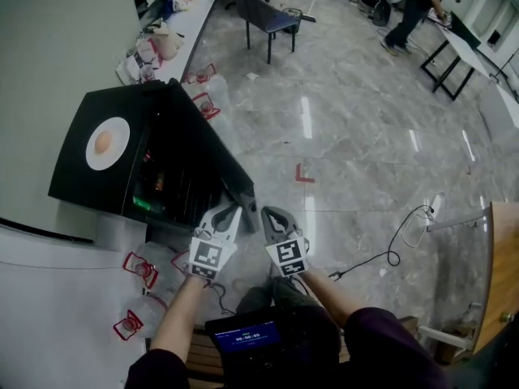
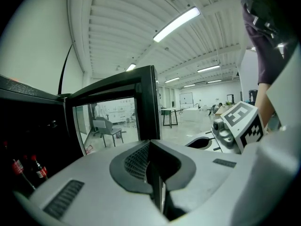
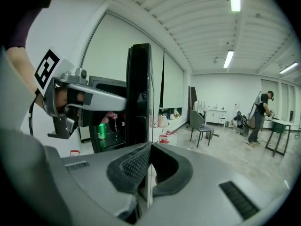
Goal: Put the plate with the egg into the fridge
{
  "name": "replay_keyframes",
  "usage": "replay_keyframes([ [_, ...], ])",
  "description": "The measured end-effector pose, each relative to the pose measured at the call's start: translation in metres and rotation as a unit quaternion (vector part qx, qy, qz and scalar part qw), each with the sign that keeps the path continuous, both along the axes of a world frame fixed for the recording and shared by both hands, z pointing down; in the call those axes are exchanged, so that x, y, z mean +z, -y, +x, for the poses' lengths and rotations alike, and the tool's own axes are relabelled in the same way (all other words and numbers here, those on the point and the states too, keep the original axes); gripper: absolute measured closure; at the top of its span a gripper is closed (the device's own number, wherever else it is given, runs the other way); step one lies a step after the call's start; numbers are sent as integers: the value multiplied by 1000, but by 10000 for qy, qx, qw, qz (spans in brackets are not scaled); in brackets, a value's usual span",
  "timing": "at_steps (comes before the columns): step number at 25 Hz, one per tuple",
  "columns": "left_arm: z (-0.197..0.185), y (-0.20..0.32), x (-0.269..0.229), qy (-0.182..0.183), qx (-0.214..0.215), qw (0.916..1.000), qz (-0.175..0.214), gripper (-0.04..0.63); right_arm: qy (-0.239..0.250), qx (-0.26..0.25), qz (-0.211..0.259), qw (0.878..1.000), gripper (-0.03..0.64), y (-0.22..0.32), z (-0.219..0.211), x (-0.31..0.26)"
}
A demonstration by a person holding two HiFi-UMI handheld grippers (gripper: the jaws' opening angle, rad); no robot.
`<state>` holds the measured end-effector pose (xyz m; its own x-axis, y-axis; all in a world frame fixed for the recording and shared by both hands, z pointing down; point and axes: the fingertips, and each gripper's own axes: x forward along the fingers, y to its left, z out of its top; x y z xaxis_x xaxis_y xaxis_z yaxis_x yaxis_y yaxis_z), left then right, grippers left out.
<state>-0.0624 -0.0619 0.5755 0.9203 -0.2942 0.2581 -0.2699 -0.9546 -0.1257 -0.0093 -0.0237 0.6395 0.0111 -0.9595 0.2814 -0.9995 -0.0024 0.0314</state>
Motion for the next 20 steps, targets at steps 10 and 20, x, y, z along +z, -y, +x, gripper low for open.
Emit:
replay_keyframes([
  [10,92,5,0,78,-88,9999,-10,586,-321,259,344,9986,608,-9,73,-38],
  [20,184,31,6,63,-224,9995,-196,586,-610,363,582,9958,609,-1,140,-77],
])
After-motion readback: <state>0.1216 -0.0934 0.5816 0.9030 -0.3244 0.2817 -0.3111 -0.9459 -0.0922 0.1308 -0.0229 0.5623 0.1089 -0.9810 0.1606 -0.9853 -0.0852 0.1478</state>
